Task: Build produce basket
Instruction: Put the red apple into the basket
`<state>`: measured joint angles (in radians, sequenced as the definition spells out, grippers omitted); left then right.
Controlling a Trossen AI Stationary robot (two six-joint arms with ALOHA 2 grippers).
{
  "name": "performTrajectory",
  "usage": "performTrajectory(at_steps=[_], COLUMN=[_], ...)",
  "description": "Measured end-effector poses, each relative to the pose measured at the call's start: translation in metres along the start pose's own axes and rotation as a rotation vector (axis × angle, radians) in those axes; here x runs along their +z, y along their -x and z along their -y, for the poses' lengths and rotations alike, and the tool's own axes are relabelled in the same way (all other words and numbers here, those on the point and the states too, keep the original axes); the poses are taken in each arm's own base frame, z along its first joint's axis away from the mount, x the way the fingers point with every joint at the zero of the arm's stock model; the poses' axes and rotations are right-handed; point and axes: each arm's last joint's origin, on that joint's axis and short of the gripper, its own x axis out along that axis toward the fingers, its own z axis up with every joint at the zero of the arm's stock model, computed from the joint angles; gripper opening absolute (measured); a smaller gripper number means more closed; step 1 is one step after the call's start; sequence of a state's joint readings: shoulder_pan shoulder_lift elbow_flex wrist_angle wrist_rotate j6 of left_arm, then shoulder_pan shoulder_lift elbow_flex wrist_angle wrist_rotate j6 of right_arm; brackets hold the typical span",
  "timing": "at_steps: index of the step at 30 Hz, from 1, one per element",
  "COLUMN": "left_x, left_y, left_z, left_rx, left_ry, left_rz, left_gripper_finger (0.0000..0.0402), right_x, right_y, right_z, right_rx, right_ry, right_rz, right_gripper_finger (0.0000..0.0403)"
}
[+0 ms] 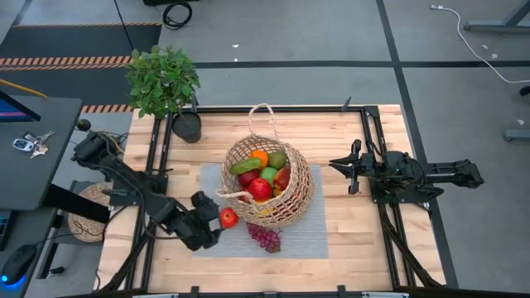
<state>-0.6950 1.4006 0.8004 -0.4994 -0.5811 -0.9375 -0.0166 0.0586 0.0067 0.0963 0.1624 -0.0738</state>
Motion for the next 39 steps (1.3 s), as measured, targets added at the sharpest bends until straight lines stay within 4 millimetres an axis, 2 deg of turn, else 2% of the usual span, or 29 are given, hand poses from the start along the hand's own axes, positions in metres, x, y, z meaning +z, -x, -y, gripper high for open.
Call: performTrajectory(at_steps=[6, 13, 18, 27, 39], left_x=[-0.006, -0.022, -0.033, -0.040, -0.060], left_y=[-0.004, -0.022, -0.032, -0.039, -0.072], left_z=[0.001, -0.014, -0.024, -0.027, -0.020], left_rx=[0.057, 0.036, 0.005, -0.069, -0.058], left_ry=[-0.068, 0.008, 0.088, 0.131, 0.083], left_rz=[0.216, 0.267, 0.269, 0.264, 0.202], left_gripper_finger=[0.0400, 0.0400, 0.0400, 0.0400, 0.0400], right_x=[0.000, 0.000, 0.000, 0.000, 0.000], right_y=[0.000, 0.000, 0.000, 0.000, 0.000], right_z=[0.000, 0.000, 0.000, 0.000, 0.000], right_rx=[0.000, 0.000, 0.000, 0.000, -0.001], right_ry=[0.000, 0.000, 0.000, 0.000, 0.000], right_rz=[0.000, 0.000, 0.000, 0.000, 0.000], right_gripper_finger=[0.0050, 0.0050, 0.0050, 0.0050, 0.0050])
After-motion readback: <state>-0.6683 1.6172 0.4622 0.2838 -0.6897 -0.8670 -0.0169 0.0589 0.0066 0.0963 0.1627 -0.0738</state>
